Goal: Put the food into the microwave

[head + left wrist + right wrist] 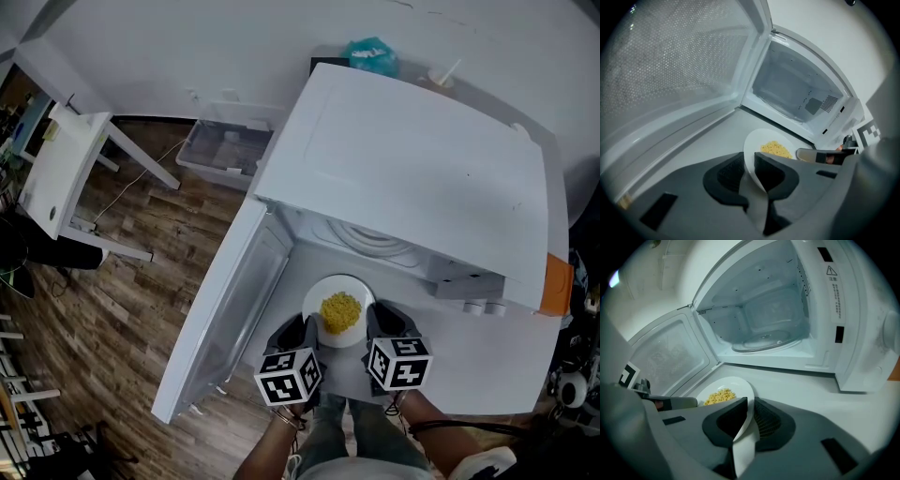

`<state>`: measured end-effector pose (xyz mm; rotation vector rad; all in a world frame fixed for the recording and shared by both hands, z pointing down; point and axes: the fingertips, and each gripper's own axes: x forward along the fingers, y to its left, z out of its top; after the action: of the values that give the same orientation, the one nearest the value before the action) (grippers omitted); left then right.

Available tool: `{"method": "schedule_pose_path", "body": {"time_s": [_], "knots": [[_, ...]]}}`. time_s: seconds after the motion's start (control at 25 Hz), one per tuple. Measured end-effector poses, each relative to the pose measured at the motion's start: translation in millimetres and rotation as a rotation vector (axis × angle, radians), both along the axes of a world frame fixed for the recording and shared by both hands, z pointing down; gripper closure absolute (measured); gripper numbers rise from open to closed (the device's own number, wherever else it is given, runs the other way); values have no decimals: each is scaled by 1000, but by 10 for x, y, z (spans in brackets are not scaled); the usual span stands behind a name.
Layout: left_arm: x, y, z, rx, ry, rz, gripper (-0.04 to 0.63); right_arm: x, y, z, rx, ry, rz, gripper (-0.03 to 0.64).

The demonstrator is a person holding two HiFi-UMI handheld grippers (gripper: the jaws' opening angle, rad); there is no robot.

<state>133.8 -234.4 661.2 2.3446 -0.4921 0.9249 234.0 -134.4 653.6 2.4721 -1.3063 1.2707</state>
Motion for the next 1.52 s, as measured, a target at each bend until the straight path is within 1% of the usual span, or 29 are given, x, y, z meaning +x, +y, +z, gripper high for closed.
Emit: {"method": "schedule_pose_path", "body": {"time_s": [0.24, 0.44, 0.72, 1.12, 1.52], "knots": [[7, -7, -7, -4, -3, 0, 525, 3, -2, -12, 2, 14, 15, 581], [-15, -8, -2, -10, 1, -22, 531, -15, 4, -12, -4, 39, 21, 581], [-47, 4, -82, -8, 22, -44, 537, -53, 53, -67, 24, 30, 62, 581], [-40, 30, -252, 2, 52, -38, 537, -49, 92, -259, 49, 51, 90, 581], [-5, 63, -407, 18, 73, -20, 540, -83, 186, -401, 51, 67, 121, 581]]}}
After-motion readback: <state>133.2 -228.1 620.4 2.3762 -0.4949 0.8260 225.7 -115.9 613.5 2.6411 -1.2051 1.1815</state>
